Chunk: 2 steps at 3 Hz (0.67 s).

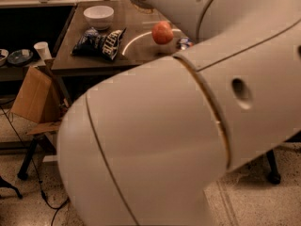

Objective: Pick apple from top drawer and place on counter

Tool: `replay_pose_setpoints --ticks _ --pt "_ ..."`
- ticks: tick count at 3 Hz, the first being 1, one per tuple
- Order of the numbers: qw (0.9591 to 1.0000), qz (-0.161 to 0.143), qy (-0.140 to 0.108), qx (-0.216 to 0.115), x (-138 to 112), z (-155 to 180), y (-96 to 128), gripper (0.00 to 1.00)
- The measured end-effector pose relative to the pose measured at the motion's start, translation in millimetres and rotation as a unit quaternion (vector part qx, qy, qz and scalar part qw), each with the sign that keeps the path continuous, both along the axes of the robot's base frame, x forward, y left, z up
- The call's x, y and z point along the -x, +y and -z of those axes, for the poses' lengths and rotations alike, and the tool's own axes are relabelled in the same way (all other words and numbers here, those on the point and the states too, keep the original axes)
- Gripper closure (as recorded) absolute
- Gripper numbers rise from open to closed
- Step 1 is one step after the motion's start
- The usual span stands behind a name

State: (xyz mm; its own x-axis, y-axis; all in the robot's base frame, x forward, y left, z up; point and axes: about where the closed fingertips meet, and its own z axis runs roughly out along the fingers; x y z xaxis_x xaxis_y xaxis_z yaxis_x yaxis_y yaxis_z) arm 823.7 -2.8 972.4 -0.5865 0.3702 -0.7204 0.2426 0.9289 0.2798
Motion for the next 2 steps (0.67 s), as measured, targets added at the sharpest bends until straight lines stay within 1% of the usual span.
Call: replay_pose_setpoints --ticks 1,2 --pt "0.9996 0.025 0.010 -0.008 -24.2 13.3 -6.5 0.98" --pt "0.9994 0.029 0.006 -0.015 -33.0 14.8 -5.8 0.76"
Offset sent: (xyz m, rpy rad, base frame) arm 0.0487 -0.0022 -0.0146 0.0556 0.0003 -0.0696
